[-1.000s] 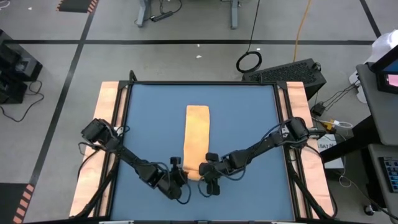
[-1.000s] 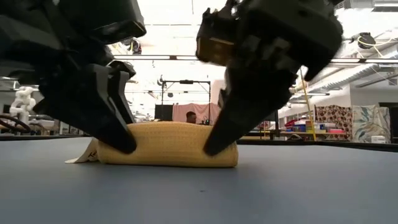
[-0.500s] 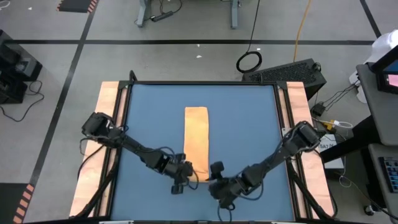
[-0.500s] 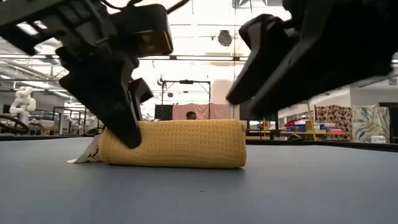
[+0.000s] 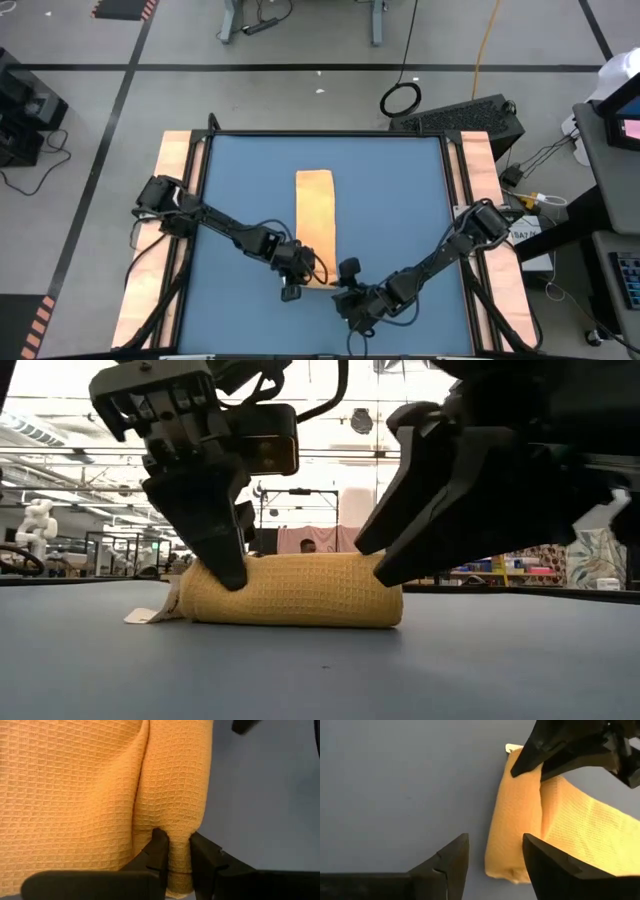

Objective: Roll towel into tight, uniform cylinder
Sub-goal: Roll the orange microfiber cloth

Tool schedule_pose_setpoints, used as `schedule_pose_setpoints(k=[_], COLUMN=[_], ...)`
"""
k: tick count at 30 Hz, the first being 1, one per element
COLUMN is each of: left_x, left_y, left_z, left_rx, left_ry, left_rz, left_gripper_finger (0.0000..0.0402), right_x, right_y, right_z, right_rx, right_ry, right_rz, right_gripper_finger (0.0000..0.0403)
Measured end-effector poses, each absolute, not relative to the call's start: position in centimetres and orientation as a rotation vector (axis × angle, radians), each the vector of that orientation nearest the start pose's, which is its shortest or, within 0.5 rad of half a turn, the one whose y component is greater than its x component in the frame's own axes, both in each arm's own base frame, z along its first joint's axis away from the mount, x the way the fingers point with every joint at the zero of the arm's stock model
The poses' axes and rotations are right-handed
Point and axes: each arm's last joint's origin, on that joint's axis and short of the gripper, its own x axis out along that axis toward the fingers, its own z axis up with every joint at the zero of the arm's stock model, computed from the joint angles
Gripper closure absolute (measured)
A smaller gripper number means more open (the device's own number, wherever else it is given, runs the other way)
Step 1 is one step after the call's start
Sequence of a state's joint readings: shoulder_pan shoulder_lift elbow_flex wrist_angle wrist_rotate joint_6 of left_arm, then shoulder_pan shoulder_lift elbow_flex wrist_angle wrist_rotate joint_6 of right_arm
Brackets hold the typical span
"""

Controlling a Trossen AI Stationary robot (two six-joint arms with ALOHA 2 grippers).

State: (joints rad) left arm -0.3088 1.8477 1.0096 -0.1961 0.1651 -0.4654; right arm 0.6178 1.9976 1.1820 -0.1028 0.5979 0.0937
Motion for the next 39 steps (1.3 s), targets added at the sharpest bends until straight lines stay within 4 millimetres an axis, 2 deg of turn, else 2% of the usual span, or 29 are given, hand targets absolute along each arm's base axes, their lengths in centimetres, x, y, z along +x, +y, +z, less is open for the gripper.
schedule_pose_setpoints(k=[11,19,24,30,35,39], left_x=[33.2,33.4,33.1,32.4,31.0,30.0], left_y=[-11.0,-11.3,-12.2,-13.3,-14.3,-15.6], left_z=[13.2,13.3,13.4,13.9,16.4,17.9], left_rx=[-0.346,-0.327,-0.264,-0.203,-0.137,-0.025], left_ry=[1.119,1.075,1.046,1.028,0.948,0.846], left_rz=[-0.174,-0.161,-0.112,-0.08,-0.035,0.041], left_gripper_finger=[0.0342,0.0331,0.0288,0.0217,0.0173,0.0153], right_x=[34.2,35.1,35.4,35.3,35.5,36.0], right_y=[19.5,18.3,17.5,17.4,16.9,15.7], right_z=[13.0,11.7,11.4,11.3,11.2,11.2], right_rx=[-0.328,-0.259,-0.191,-0.186,-0.152,-0.047], right_ry=[0.832,0.888,0.922,0.938,0.959,1.001], right_rz=[-0.033,-0.022,-0.048,-0.051,-0.035,0.0], right_gripper_finger=[0.0227,0.0227,0.0243,0.0294,0.0336,0.0346])
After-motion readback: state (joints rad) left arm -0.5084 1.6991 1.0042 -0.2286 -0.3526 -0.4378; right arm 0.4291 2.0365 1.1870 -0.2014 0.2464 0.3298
